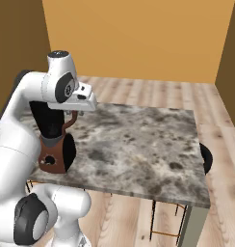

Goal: Open the blender lid, put the kiwi in the blender, close the lid, and start the blender.

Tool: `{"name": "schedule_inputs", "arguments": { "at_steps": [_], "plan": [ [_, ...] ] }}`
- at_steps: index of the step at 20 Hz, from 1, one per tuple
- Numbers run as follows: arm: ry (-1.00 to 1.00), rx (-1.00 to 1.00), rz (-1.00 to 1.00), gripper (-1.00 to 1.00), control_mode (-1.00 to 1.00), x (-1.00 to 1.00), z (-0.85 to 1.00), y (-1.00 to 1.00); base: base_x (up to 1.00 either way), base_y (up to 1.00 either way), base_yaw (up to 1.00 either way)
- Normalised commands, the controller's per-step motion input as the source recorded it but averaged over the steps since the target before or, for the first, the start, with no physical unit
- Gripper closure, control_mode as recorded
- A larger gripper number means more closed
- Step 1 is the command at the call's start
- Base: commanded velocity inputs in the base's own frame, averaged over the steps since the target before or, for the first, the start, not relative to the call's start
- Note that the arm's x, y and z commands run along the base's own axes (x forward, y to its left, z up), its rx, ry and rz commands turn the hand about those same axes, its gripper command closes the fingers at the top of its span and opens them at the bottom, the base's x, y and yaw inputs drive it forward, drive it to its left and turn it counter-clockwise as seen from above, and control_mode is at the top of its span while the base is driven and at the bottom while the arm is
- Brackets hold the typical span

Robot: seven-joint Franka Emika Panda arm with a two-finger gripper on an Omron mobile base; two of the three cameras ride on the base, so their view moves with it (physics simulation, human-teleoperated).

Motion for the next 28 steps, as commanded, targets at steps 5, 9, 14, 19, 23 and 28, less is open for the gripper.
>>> {"name": "schedule_inputs", "arguments": {
  "at_steps": [5,9,14,19,23,28],
  "plan": [
    [-0.16,0.0,0.0,-1.0,-1.0,-0.37,0.02,0.04,0.0,0.0,0.0],
    [-0.25,0.0,-0.01,-1.0,-1.0,-0.8,0.45,0.11,0.0,0.0,0.0],
    [-0.14,0.0,-0.05,-1.0,-1.0,-0.72,0.95,0.17,0.0,0.0,0.0],
    [0.0,0.0,-0.03,-1.0,-1.0,-0.11,1.0,0.72,0.0,0.0,0.0],
    [0.0,0.0,-0.03,-1.0,-1.0,0.15,0.44,0.91,0.0,0.0,0.0],
    [0.04,0.0,0.01,-1.0,-1.0,0.6,-0.25,0.2,0.0,0.0,0.0]
  ]
}}
